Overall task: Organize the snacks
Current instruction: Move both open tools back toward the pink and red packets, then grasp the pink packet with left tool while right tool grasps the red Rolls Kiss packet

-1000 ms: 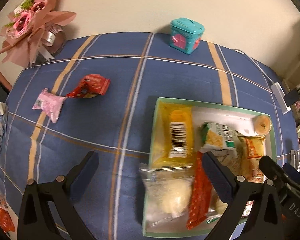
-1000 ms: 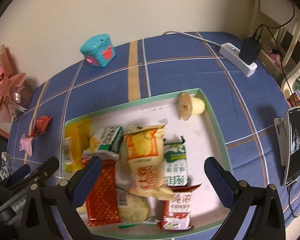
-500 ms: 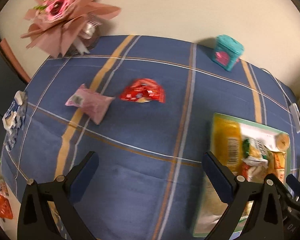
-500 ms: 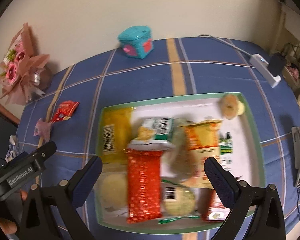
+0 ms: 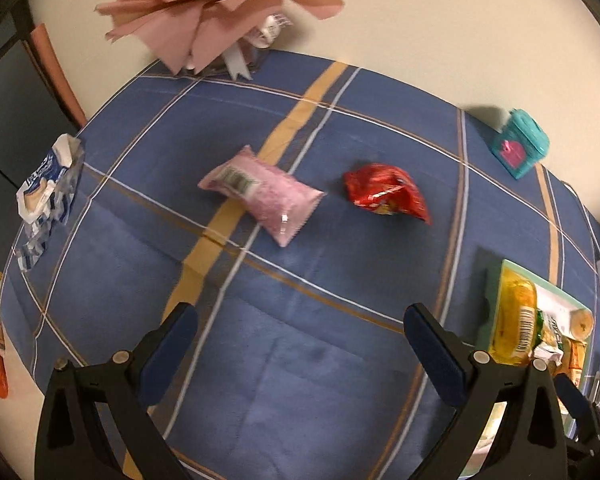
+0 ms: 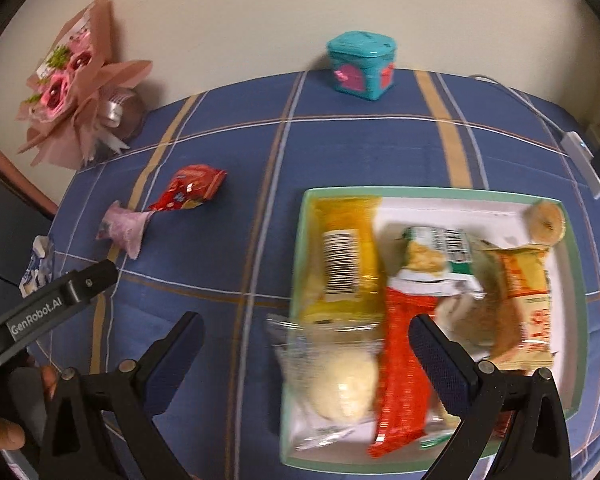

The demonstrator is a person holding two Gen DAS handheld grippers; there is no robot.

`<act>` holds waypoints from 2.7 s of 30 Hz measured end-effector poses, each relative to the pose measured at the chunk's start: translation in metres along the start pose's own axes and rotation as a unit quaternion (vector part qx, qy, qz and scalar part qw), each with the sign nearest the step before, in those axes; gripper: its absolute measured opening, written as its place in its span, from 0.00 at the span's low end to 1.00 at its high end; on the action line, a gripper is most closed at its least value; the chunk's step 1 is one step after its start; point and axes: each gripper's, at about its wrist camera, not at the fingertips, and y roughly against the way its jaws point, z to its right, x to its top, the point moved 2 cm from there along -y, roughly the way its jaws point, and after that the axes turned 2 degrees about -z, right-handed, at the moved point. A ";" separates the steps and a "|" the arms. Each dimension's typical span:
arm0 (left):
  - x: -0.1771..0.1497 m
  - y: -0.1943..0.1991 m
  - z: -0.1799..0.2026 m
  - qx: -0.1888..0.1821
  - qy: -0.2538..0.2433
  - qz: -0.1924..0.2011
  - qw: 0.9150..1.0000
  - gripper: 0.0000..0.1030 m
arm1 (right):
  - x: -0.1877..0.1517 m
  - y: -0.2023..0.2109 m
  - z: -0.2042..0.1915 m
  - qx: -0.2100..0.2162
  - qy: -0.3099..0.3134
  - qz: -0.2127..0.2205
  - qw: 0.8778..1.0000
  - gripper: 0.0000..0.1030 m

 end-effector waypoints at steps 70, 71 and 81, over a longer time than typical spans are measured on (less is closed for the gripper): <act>0.086 -0.113 -0.049 -0.053 0.090 -0.003 0.994 0.86 | 0.130 -0.146 -0.095 0.130 -0.023 -0.029 0.991 0.82; 0.086 -0.114 -0.049 -0.054 0.093 -0.003 0.994 0.84 | 0.129 -0.149 -0.096 0.130 -0.022 -0.033 0.991 0.80; 0.085 -0.110 -0.047 -0.049 0.089 0.006 0.995 0.41 | 0.122 -0.151 -0.092 0.142 -0.027 -0.040 0.989 0.60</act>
